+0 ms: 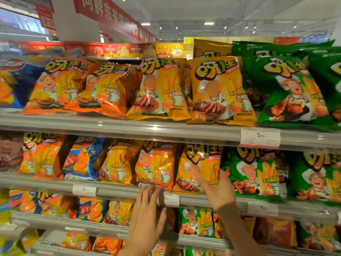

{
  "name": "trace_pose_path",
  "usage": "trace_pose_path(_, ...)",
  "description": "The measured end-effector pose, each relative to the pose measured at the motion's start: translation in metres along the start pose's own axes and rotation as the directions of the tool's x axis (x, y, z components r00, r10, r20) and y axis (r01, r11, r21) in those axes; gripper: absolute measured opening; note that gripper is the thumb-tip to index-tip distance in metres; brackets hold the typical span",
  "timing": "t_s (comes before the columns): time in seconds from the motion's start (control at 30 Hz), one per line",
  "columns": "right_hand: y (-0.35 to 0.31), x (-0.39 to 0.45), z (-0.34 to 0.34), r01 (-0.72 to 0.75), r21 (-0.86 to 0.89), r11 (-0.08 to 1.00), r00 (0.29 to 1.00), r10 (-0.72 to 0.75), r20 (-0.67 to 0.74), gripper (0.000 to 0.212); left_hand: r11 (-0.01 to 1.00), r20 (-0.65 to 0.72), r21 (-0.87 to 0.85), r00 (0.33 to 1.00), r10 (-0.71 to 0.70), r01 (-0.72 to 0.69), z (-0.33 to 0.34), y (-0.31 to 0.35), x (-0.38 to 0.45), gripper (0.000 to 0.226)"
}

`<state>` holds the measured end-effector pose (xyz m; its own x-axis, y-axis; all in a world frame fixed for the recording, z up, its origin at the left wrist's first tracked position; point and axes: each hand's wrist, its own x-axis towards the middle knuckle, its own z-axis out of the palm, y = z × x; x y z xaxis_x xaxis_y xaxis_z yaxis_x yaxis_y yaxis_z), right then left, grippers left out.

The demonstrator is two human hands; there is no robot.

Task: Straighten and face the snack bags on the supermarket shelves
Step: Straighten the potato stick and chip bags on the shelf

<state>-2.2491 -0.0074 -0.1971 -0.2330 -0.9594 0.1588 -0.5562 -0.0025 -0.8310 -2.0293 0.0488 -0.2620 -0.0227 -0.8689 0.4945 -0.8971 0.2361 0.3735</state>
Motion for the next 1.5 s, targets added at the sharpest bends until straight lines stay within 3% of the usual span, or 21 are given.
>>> trace_pose_path(0.1, 0.001, -0.015, 0.011, 0.131, 0.03, 0.991, 0.952, -0.117, -0.283, 0.059, 0.975, -0.056, -0.219, 0.998, 0.009, -0.021, -0.012, -0.008, 0.0, 0.044)
trace_pose_path(0.2, -0.008, -0.029, 0.027, 0.157, 0.129, 0.979, 0.849, -0.067, -0.524, 0.055, 0.929, -0.11, -0.371, 0.993, -0.052, 0.008, -0.037, -0.024, 0.001, 0.028)
trace_pose_path(0.27, -0.019, -0.04, 0.039, 0.202, 0.036, 0.979, 0.778, -0.138, -0.613, 0.055, 0.886, -0.157, -0.461, 0.978, -0.136, 0.05, -0.056, -0.04, 0.003, 0.022)
trace_pose_path(0.3, -0.027, -0.045, 0.046, 0.224, 0.005, 0.975, 0.772, -0.175, -0.611, 0.053, 0.86, -0.188, -0.506, 0.964, -0.187, 0.068, -0.066, -0.049, 0.006, 0.019)
trace_pose_path(0.4, -0.044, -0.055, 0.072, 0.304, -0.001, 0.953, 0.771, -0.247, -0.587, 0.021, 0.758, -0.206, -0.64, 0.923, -0.326, 0.125, -0.09, -0.081, 0.016, 0.012)
trace_pose_path(0.5, -0.052, -0.059, 0.1, 0.254, 0.049, 0.966, 0.843, -0.196, -0.5, 0.043, 0.726, -0.198, -0.674, 0.914, -0.354, 0.136, -0.105, -0.114, 0.029, 0.007)
trace_pose_path(0.6, -0.065, -0.065, 0.117, 0.179, 0.05, 0.983, 0.907, -0.145, -0.396, 0.022, 0.748, -0.216, -0.651, 0.914, -0.343, 0.127, -0.115, -0.139, 0.041, 0.013)
trace_pose_path(0.73, -0.077, -0.067, 0.125, 0.102, 0.01, 0.995, 0.93, -0.092, -0.356, 0.059, 0.769, -0.178, -0.622, 0.929, -0.324, 0.149, -0.121, -0.155, 0.054, 0.02)
trace_pose_path(0.9, -0.084, -0.062, 0.122, 0.087, 0.031, 0.996, 0.942, -0.072, -0.328, 0.062, 0.796, -0.155, -0.579, 0.935, -0.319, 0.175, -0.118, -0.155, 0.069, 0.027)
trace_pose_path(1.03, -0.089, -0.044, 0.123, 0.077, 0.063, 0.995, 0.941, -0.051, -0.334, 0.061, 0.82, -0.029, -0.517, 0.952, -0.305, 0.247, -0.114, -0.149, 0.085, 0.047)
trace_pose_path(1.17, -0.1, -0.027, 0.129, 0.151, 0.422, 0.894, 0.972, -0.057, -0.227, 0.04, 0.814, 0.148, -0.504, 0.957, -0.248, 0.288, -0.113, -0.145, 0.108, 0.062)
trace_pose_path(1.2, -0.107, -0.024, 0.128, 0.138, 0.449, 0.883, 0.99, -0.106, -0.094, 0.036, 0.776, 0.228, -0.527, 0.938, -0.262, 0.345, -0.114, -0.146, 0.115, 0.064)
trace_pose_path(1.23, -0.109, -0.018, 0.128, 0.232, 0.287, 0.929, 0.963, -0.178, -0.201, 0.026, 0.732, 0.304, -0.551, 0.913, -0.272, 0.401, -0.116, -0.148, 0.121, 0.063)
trace_pose_path(1.27, -0.103, -0.013, 0.13, 0.384, 0.067, 0.921, 0.871, -0.337, -0.358, 0.025, 0.689, 0.37, -0.568, 0.887, -0.276, 0.451, -0.117, -0.15, 0.127, 0.062)
trace_pose_path(1.3, -0.101, -0.005, 0.132, 0.392, 0.002, 0.92, 0.849, -0.36, -0.388, 0.029, 0.653, 0.421, -0.58, 0.865, -0.272, 0.487, -0.119, -0.153, 0.132, 0.063)
trace_pose_path(1.33, -0.104, -0.001, 0.131, 0.267, 0.148, 0.952, 0.934, -0.218, -0.284, 0.037, 0.624, 0.463, -0.586, 0.846, -0.266, 0.517, -0.119, -0.156, 0.137, 0.064)
trace_pose_path(1.37, -0.109, 0.0, 0.135, 0.152, 0.23, 0.961, 0.977, -0.111, -0.183, 0.062, 0.598, 0.497, -0.588, 0.827, -0.263, 0.544, -0.117, -0.16, 0.141, 0.063)
trace_pose_path(1.4, -0.096, 0.011, 0.142, 0.008, 0.217, 0.976, 0.981, 0.034, -0.191, 0.086, 0.573, 0.526, -0.59, 0.809, -0.261, 0.569, -0.115, -0.163, 0.145, 0.061)
trace_pose_path(1.43, -0.092, 0.017, 0.144, -0.101, 0.204, 0.974, 0.989, 0.12, -0.082, 0.101, 0.55, 0.555, -0.592, 0.793, -0.252, 0.589, -0.114, -0.167, 0.147, 0.061)
trace_pose_path(1.5, -0.091, 0.029, 0.143, -0.155, 0.097, 0.983, 0.988, 0.152, 0.031, 0.117, 0.502, 0.619, -0.595, 0.757, -0.211, 0.627, -0.113, -0.171, 0.15, 0.062)
